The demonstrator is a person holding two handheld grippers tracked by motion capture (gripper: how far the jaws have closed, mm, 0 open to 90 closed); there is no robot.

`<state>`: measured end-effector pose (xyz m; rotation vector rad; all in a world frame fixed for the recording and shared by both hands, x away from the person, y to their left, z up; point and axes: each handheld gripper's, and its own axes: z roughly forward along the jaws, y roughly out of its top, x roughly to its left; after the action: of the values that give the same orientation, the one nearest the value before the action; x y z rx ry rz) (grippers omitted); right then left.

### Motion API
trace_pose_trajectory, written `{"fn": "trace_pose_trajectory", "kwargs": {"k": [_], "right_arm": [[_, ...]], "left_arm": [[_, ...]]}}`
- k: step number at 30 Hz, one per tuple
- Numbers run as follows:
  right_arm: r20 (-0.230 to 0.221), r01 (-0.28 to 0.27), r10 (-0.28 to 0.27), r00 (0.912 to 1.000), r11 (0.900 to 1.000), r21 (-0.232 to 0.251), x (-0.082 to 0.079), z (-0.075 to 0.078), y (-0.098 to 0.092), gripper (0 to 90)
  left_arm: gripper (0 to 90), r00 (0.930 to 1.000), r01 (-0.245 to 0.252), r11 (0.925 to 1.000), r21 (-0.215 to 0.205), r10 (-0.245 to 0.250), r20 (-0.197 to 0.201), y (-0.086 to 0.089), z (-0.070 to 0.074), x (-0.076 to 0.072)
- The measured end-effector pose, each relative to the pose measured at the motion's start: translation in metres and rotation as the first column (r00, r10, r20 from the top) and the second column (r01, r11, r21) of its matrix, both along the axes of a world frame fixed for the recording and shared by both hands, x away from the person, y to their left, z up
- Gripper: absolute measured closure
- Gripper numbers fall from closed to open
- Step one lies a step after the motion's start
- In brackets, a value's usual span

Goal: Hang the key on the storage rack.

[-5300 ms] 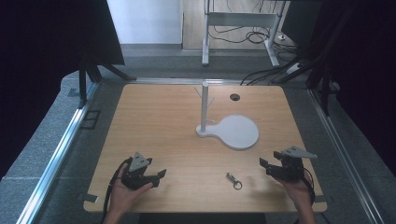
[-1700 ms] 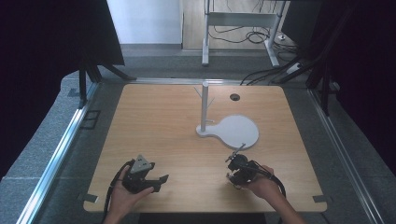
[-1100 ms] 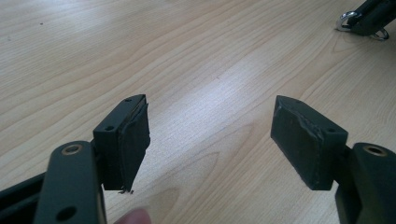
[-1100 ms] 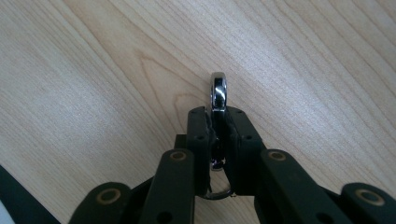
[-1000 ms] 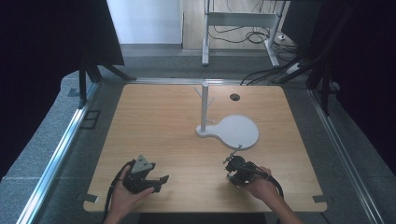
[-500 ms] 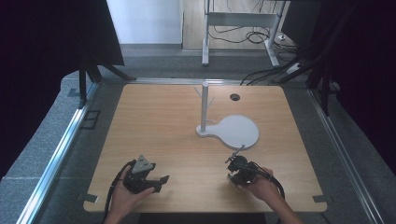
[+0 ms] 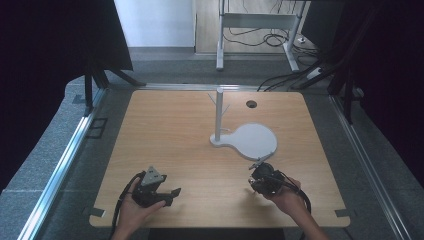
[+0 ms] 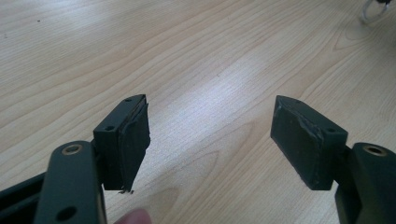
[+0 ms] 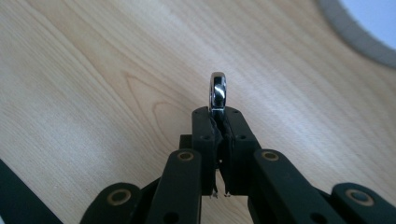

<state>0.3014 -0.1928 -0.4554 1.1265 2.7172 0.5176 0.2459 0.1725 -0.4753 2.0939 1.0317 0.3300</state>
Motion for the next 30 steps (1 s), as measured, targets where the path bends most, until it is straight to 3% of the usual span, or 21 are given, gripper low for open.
{"fn": "trace_pose_trajectory", "kwargs": {"k": [13, 30], "right_arm": [[0.076, 0.042, -0.047, 0.9960, 0.996, 0.076, 0.004, 0.020, -0.014, 84.8], [0.119, 0.062, -0.075, 0.9901, 0.992, 0.107, 0.018, 0.029, -0.017, 84.7]], "left_arm": [[28.6, 0.9999, 0.016, 0.9998, 0.007, -0.016, -0.001, -0.004, -0.001, 0.000], [28.7, 1.0000, 0.007, 0.9999, 0.010, -0.007, -0.006, -0.003, -0.002, 0.000]]}}
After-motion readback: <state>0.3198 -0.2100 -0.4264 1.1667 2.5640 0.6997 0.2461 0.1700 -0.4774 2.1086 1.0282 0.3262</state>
